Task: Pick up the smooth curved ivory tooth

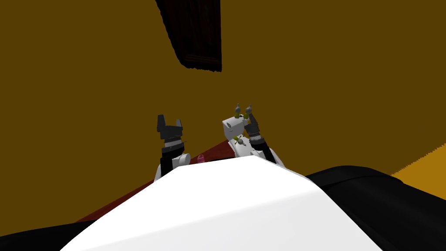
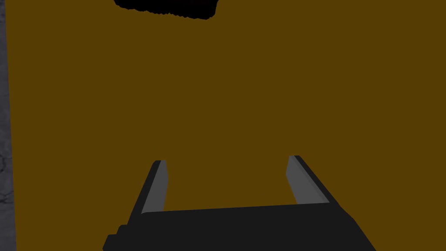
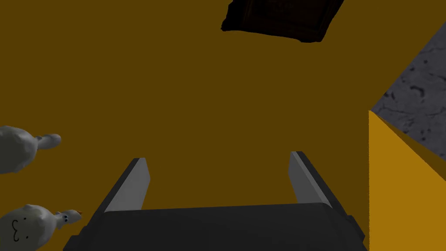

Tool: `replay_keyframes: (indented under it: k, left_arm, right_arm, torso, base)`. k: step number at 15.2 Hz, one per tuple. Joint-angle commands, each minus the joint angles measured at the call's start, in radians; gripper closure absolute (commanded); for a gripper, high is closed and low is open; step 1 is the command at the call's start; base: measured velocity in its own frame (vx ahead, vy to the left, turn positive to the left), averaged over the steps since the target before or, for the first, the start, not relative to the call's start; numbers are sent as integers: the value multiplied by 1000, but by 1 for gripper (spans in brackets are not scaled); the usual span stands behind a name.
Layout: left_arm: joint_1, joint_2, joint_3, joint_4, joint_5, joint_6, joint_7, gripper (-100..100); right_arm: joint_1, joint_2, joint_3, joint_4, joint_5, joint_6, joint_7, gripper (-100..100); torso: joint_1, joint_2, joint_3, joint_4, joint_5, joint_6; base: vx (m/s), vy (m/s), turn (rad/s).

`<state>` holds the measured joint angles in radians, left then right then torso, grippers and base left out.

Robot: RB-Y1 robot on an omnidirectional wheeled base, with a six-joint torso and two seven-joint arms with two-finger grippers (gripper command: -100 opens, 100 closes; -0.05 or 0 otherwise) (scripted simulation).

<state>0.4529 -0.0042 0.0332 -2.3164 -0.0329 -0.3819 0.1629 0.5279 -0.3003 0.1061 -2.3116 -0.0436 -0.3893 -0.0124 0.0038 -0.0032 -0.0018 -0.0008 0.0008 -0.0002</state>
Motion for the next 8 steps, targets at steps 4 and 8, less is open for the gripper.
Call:
replay_keyframes:
  k: [4, 8]
  left_arm:
    - [0, 0, 0, 0, 0, 0, 0, 0]
    - [0, 0, 0, 0, 0, 0, 0, 0]
  right_arm:
    - [7, -107, 9, 29, 30, 49, -3, -100]
    - [17, -190, 22, 52, 61, 95, -4, -100]
  torso:
    - [-1, 0, 0, 0, 0, 0]
    - [-1, 0, 0, 0, 0, 0]
  base:
    - [41, 42, 30]
    - [42, 46, 55]
